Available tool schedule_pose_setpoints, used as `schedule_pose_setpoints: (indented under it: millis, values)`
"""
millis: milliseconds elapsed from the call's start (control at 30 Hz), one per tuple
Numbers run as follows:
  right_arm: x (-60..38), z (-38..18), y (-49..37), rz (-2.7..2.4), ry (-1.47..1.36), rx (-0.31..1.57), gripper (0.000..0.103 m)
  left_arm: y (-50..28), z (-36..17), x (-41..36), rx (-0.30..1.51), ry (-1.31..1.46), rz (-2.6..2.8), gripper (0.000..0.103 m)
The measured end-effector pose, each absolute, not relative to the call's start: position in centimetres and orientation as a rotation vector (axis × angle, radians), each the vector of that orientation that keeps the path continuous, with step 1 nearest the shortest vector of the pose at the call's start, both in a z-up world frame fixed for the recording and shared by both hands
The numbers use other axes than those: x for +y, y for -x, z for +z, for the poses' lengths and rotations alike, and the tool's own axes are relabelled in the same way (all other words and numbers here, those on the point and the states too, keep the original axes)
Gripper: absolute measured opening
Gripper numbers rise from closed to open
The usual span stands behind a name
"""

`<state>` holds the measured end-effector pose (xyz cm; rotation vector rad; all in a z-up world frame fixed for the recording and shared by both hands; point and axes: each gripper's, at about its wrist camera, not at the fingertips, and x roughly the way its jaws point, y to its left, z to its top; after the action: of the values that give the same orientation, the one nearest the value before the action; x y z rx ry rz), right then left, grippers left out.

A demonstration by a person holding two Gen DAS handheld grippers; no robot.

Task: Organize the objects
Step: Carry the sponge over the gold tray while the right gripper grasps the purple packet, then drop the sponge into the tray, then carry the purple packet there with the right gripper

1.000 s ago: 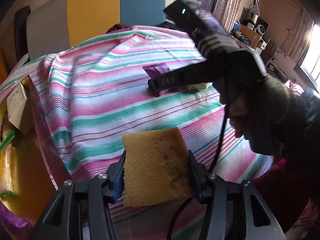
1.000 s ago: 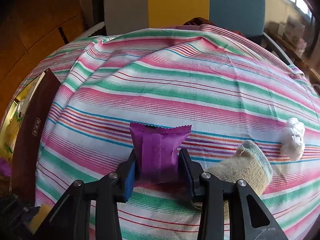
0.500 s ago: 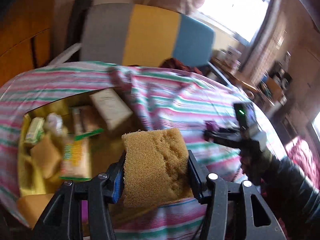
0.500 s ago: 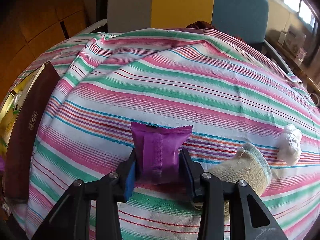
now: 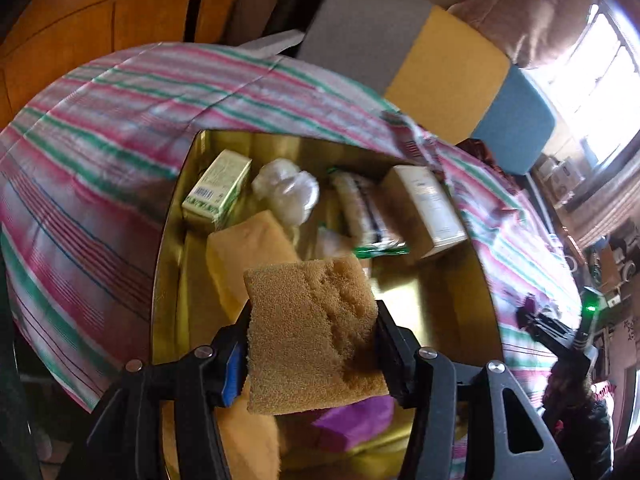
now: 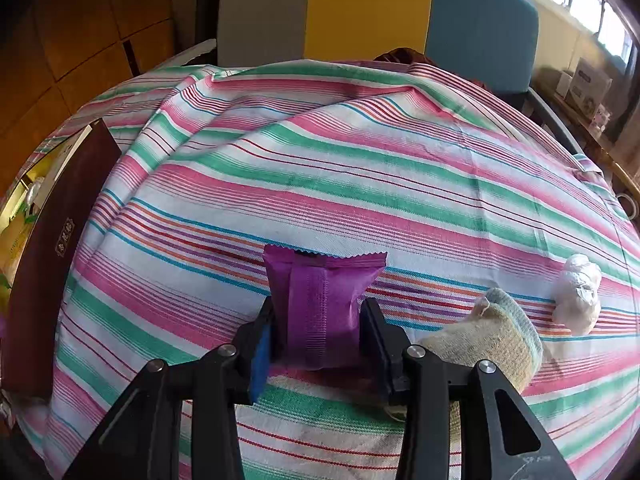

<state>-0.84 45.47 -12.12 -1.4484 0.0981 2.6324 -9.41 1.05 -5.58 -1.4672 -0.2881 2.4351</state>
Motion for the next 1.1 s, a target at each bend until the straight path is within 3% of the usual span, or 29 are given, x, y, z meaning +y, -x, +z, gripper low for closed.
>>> schedule_pose_setpoints:
  millis: [233, 400, 533, 833, 1100]
  values:
    - [45.4, -12.1, 0.9, 2.633, 1.446, 0.097, 0.044, 9.7, -7.7, 0.8, -0.292, 1.538, 2.425, 0.063]
    - [45.4, -12.1, 0.9, 2.633, 1.444, 0.093, 0.044, 9.7, -6.5, -0.1, -0.341, 1.482, 2.464, 0.076]
    - [45.3, -12.0, 1.0, 2.633, 1.442, 0.09, 0.044, 9.4, -4.6, -1.3, -0.402, 1.412, 2.532, 0.076]
    - [44.8, -12.1, 1.1, 2.614, 1.426, 0.053, 0.042, 6.5, -2.3, 0.2, -0.058, 1.297, 2.686, 0.075]
    - [44.2, -11.2, 1.6, 2.54, 1.485, 0.15, 0.038, 5.7, -1.6, 0.3, -0.062, 1.239, 2.671, 0.076]
